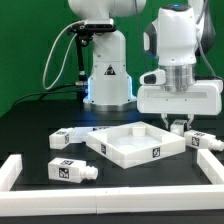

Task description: Assemble one leg

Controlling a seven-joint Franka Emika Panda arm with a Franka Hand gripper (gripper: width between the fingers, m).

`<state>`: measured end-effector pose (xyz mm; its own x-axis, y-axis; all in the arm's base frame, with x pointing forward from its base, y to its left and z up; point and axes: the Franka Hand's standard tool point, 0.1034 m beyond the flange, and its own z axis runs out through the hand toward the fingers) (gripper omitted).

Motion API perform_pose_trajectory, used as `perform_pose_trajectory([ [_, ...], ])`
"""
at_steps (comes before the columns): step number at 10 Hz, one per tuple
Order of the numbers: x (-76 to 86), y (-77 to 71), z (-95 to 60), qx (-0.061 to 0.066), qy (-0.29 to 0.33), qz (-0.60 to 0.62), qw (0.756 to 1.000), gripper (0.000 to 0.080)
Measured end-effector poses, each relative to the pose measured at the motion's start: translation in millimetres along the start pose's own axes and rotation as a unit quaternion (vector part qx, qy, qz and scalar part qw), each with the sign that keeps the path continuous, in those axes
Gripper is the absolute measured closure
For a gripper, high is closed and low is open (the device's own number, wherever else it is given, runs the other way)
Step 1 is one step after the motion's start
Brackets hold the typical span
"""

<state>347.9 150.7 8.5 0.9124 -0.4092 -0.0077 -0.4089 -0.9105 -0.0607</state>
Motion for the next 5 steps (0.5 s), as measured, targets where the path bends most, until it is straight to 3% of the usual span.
perform_pose_trajectory([
  [3,10.4,3.9,-0.7,0.002,0.003,-0.012,1.0,0.0509],
  [4,10.0,3.6,-0.6,0.002,0.003,-0.014,1.0,0.0428],
  [5,10.6,3.4,-1.7,0.002,0.003,-0.015,1.0,0.0294],
])
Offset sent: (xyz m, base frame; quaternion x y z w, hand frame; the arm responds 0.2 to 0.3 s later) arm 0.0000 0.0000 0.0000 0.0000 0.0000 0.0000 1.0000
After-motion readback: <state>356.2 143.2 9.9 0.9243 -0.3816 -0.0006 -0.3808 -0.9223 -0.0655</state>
